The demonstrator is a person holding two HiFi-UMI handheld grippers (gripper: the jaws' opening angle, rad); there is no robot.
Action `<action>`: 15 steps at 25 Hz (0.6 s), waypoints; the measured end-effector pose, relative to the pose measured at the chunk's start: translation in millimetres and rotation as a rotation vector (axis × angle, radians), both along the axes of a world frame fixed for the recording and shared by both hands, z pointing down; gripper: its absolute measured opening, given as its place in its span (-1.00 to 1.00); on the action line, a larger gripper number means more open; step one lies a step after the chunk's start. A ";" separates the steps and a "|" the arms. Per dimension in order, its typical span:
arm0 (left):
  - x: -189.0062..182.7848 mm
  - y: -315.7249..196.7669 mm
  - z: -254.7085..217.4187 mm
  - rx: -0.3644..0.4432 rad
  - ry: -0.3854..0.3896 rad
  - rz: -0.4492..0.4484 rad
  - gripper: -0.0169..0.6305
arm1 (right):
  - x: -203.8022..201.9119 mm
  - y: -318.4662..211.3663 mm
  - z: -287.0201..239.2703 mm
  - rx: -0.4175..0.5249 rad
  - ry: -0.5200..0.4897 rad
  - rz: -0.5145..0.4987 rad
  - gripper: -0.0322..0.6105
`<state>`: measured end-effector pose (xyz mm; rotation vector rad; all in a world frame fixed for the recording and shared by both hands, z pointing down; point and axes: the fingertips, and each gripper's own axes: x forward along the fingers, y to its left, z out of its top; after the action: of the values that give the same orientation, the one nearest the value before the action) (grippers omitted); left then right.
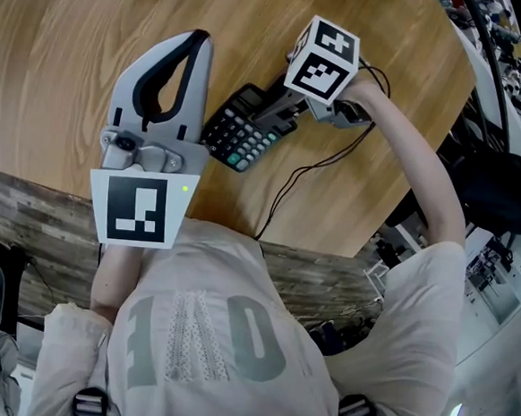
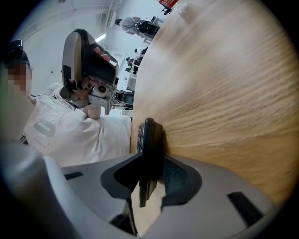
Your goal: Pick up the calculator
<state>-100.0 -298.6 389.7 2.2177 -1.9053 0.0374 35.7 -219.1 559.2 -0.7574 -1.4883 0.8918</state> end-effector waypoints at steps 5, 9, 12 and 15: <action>0.2 -1.2 -0.4 0.010 0.001 -0.003 -0.92 | -0.1 -0.7 1.6 0.002 0.017 -0.002 -0.54; 2.1 1.1 -0.2 0.002 -0.009 0.009 -0.92 | -1.6 0.5 1.0 0.004 0.030 0.011 -0.55; 3.4 -0.5 -0.7 0.007 -0.011 0.010 -0.92 | -0.2 0.0 1.5 0.025 0.057 0.026 -0.57; 4.9 -2.0 0.1 0.002 -0.013 0.012 -0.92 | 1.2 -1.1 1.7 0.075 0.077 0.027 -0.57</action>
<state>-95.1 -300.6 389.8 2.2356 -1.8996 0.0520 37.0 -220.2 560.9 -0.6420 -1.4589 0.8711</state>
